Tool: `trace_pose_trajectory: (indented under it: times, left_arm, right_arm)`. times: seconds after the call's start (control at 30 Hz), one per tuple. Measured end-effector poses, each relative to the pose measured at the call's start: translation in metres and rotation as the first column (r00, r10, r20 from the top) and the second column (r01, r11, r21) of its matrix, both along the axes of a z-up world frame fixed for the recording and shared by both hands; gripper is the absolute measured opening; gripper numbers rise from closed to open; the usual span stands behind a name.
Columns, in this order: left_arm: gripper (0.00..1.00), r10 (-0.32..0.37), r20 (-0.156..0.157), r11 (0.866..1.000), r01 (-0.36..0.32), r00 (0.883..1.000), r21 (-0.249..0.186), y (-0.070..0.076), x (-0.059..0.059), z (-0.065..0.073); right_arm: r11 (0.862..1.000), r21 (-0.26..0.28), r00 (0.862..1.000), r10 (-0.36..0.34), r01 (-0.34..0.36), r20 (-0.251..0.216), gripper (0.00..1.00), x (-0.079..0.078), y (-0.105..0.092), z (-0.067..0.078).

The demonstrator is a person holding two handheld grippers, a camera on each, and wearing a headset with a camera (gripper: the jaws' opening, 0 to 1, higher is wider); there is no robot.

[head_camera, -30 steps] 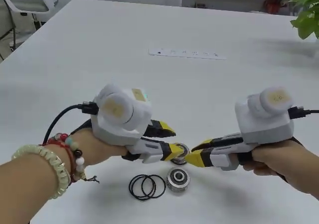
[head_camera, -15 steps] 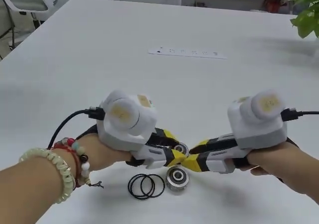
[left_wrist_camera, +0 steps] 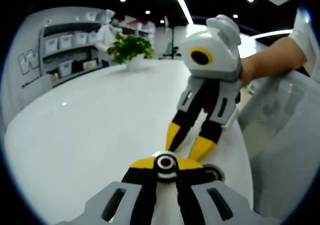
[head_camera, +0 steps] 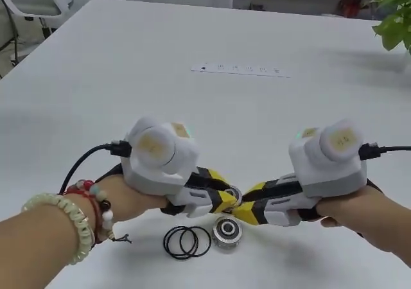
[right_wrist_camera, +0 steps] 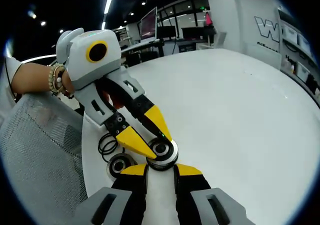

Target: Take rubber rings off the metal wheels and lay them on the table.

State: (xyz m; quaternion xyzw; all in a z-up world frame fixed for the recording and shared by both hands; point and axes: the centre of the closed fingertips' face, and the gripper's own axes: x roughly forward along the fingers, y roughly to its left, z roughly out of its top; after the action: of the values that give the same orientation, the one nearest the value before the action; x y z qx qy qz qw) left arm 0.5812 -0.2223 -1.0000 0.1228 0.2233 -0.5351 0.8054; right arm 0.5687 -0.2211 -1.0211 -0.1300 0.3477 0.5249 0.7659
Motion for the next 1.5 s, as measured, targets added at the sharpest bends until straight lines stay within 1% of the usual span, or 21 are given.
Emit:
trace_pose_trajectory:
  times: [0.07, 0.23, 0.27, 0.3, 0.37, 0.43, 0.5, 0.57, 0.73, 0.8, 0.83, 0.97, 1.0, 1.07, 1.1, 1.2, 1.23, 1.3, 1.37, 1.43, 1.5]
  left_arm:
    - [0.15, -0.011, 0.015, 1.000, 0.010, 1.000, 0.008, 0.000, -0.001, 0.000]
    - [0.15, -0.010, 0.016, 1.000, 0.010, 1.000, 0.008, -0.001, -0.001, 0.000]
    - [0.15, -0.010, 0.017, 1.000, 0.010, 1.000, 0.007, 0.000, -0.001, -0.001]
    - [0.14, -0.010, 0.017, 1.000, 0.010, 1.000, 0.007, 0.000, -0.001, -0.001]
    - [0.14, -0.009, 0.016, 1.000, 0.009, 1.000, 0.004, 0.000, -0.001, -0.001]
    - [0.14, -0.008, 0.015, 1.000, 0.008, 1.000, 0.005, 0.000, -0.001, -0.001]
    - [0.14, -0.007, 0.015, 1.000, 0.007, 1.000, 0.006, 0.000, -0.001, -0.001]
    - [0.14, -0.005, 0.013, 1.000, 0.005, 1.000, 0.005, 0.000, -0.001, -0.001]
    - [0.14, -0.005, 0.016, 1.000, 0.005, 1.000, 0.011, 0.001, 0.000, -0.001]
    - [0.14, -0.006, 0.018, 1.000, 0.006, 1.000, 0.011, 0.001, 0.000, -0.001]
    - [0.14, -0.006, 0.018, 1.000, 0.006, 1.000, 0.011, 0.001, 0.000, -0.001]
    - [0.14, -0.012, 0.028, 1.000, 0.012, 1.000, 0.016, 0.001, 0.000, -0.001]
    - [0.14, -0.013, 0.030, 1.000, 0.013, 0.999, 0.018, 0.001, 0.000, -0.002]
    - [0.14, -0.013, 0.033, 1.000, 0.013, 0.999, 0.021, 0.001, 0.001, -0.001]
    - [0.14, -0.013, 0.034, 1.000, 0.013, 0.999, 0.022, 0.002, 0.001, -0.001]
    - [0.14, -0.013, 0.032, 1.000, 0.012, 0.999, 0.020, 0.002, 0.001, -0.002]
    - [0.14, -0.013, 0.032, 1.000, 0.012, 0.999, 0.019, 0.002, 0.001, -0.002]
    - [0.14, -0.013, 0.035, 1.000, 0.012, 0.999, 0.022, 0.001, 0.001, -0.002]
    - [0.14, -0.014, 0.037, 1.000, 0.013, 0.999, 0.027, 0.001, 0.001, -0.002]
    - [0.14, -0.013, 0.039, 1.000, 0.012, 0.999, 0.029, 0.002, 0.001, -0.002]
    - [0.13, -0.013, 0.040, 0.999, 0.012, 0.999, 0.030, 0.002, 0.001, -0.002]
  right_arm:
    - [1.000, 0.002, 1.000, -0.002, 0.001, 0.010, 0.18, 0.001, 0.000, 0.001]
    - [1.000, -0.012, 1.000, 0.010, -0.010, 0.015, 0.16, 0.001, -0.001, -0.002]
    - [1.000, -0.008, 1.000, 0.013, -0.013, 0.024, 0.16, 0.001, 0.000, -0.001]
    - [1.000, -0.015, 1.000, 0.012, -0.011, 0.020, 0.15, 0.001, -0.001, -0.002]
    - [1.000, -0.019, 0.999, 0.017, -0.016, 0.038, 0.12, 0.003, -0.002, -0.001]
    - [1.000, -0.016, 0.999, 0.014, -0.014, 0.033, 0.11, 0.003, -0.002, -0.001]
    - [0.999, -0.031, 0.998, 0.029, -0.027, 0.047, 0.08, 0.002, -0.003, -0.002]
    - [0.999, -0.037, 0.998, 0.030, -0.027, 0.064, 0.02, 0.004, -0.005, -0.001]
    - [0.999, -0.039, 0.997, 0.017, -0.014, 0.073, 0.00, 0.005, -0.005, -0.001]
    - [0.999, -0.030, 0.998, -0.012, 0.013, 0.054, 0.00, 0.006, -0.006, -0.002]
    - [0.999, -0.012, 0.999, -0.046, 0.047, 0.016, 0.00, 0.007, -0.006, -0.002]
    - [0.994, 0.013, 0.993, -0.107, 0.108, -0.054, 0.00, 0.009, -0.008, -0.002]
    - [0.993, 0.016, 0.992, -0.112, 0.113, -0.061, 0.00, 0.010, -0.008, -0.002]
    - [0.988, 0.033, 0.986, -0.145, 0.148, -0.082, 0.00, 0.013, -0.010, 0.000]
    - [0.985, 0.047, 0.983, -0.164, 0.168, -0.088, 0.00, 0.015, -0.011, 0.002]
    - [0.962, 0.129, 0.962, -0.221, 0.242, -0.159, 0.00, 0.020, -0.010, 0.013]
    - [0.958, 0.137, 0.959, -0.229, 0.253, -0.169, 0.00, 0.020, -0.009, 0.014]
    - [0.961, 0.123, 0.959, -0.226, 0.248, -0.168, 0.00, 0.021, -0.011, 0.011]
    - [0.960, 0.123, 0.958, -0.230, 0.252, -0.173, 0.00, 0.020, -0.008, 0.014]
    - [0.966, 0.107, 0.965, -0.221, 0.237, -0.144, 0.00, 0.018, -0.007, 0.015]
    - [0.965, 0.108, 0.964, -0.224, 0.240, -0.146, 0.00, 0.018, -0.007, 0.015]
